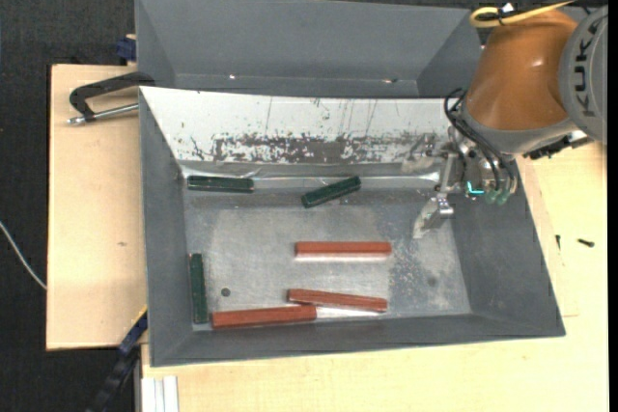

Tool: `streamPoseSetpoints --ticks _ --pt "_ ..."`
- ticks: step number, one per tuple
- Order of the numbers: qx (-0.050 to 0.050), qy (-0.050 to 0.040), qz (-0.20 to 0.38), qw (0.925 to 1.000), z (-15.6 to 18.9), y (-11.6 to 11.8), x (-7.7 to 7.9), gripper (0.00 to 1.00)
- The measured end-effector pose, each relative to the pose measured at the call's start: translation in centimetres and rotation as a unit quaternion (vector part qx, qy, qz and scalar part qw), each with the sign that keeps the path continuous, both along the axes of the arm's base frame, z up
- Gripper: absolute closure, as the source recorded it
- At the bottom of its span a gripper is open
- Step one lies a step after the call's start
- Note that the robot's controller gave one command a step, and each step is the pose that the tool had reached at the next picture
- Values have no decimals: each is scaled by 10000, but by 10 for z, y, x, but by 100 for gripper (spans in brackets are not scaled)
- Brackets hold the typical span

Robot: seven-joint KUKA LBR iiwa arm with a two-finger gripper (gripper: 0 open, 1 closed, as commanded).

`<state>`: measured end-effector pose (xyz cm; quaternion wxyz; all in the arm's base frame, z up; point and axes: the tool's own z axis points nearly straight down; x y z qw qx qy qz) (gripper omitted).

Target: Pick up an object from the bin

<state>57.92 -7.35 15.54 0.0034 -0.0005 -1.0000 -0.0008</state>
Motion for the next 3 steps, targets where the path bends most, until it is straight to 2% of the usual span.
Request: streamPoseSetpoints --ticks 1,2,3 --pt "-5 -43 4 10000 5 0 2 0" --pt "-4 -31 -546 9985 -79 36 -56 100" --pt "-4 -31 -547 9985 -79 36 -56 100"
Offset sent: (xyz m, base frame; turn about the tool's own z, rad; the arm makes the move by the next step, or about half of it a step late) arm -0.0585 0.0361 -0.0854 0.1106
